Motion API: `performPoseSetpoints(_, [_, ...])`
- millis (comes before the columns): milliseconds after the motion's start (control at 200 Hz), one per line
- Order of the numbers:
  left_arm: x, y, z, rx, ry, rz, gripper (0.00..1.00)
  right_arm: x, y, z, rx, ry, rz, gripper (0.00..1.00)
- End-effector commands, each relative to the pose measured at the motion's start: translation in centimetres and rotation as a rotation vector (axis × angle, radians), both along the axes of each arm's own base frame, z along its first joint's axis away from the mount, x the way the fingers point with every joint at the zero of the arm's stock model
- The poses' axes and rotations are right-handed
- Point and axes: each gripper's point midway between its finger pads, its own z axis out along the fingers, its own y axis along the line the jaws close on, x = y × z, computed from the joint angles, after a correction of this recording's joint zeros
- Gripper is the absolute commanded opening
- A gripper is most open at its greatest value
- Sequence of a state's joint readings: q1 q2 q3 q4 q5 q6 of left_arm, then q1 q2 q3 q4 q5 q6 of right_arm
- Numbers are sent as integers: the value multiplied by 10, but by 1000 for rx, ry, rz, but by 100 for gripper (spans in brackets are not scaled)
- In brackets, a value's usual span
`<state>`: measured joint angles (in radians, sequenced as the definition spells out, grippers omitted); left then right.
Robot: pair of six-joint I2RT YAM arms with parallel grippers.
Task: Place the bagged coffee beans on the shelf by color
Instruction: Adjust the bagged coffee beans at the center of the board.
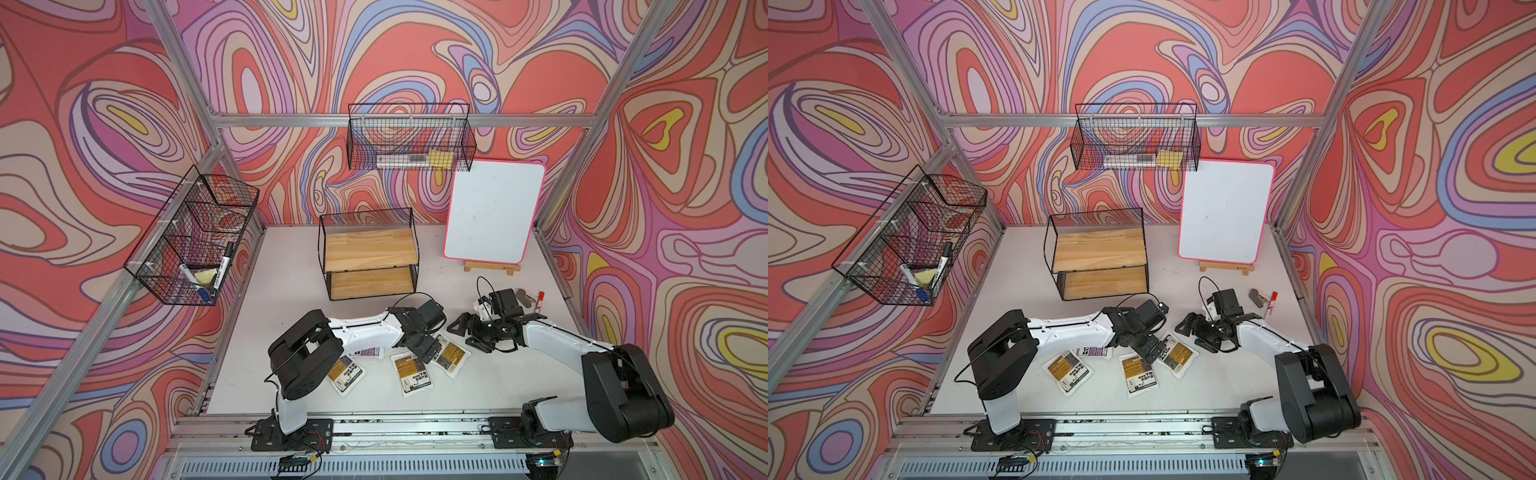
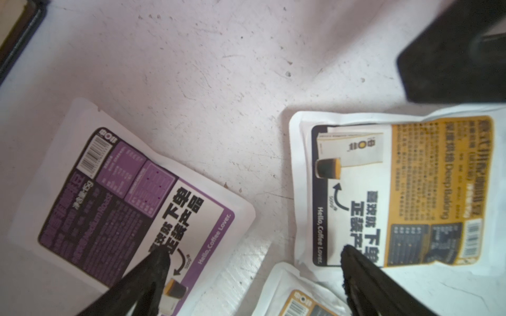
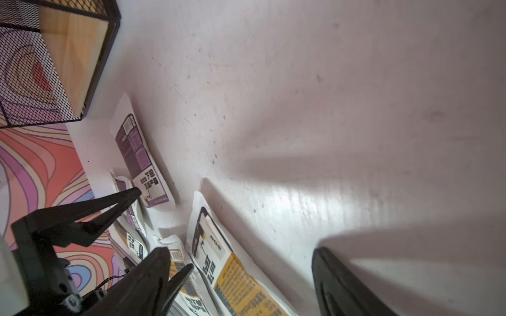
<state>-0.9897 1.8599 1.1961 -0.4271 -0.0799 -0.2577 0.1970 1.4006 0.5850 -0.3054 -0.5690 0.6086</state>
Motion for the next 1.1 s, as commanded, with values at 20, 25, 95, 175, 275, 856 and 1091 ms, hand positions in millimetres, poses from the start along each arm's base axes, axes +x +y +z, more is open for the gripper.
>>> performPoseSetpoints(20, [5, -3, 5, 13, -33, -8, 99, -24, 9, -16, 67, 83, 58, 80])
performPoseSetpoints(25, [5, -3, 6, 13, -34, -9, 99, -24, 9, -16, 71, 85, 59, 80])
performPoseSetpoints(95, [6, -1, 10, 15, -45, -3, 99, -35, 14, -16, 115, 109, 69, 79])
performPoseSetpoints(175, [7, 1, 14, 21, -58, -2, 99, -46, 16, -13, 151, 127, 70, 79])
performPoseSetpoints(275, [7, 2, 17, 19, -65, -9, 99, -57, 17, -10, 175, 141, 64, 78])
performPoseSetpoints(856, [10, -7, 1, 27, -38, -6, 99, -83, 13, -16, 190, 200, 40, 70])
performPoseSetpoints(1091, [9, -5, -12, 53, -24, -7, 99, -79, 14, -18, 183, 199, 48, 67])
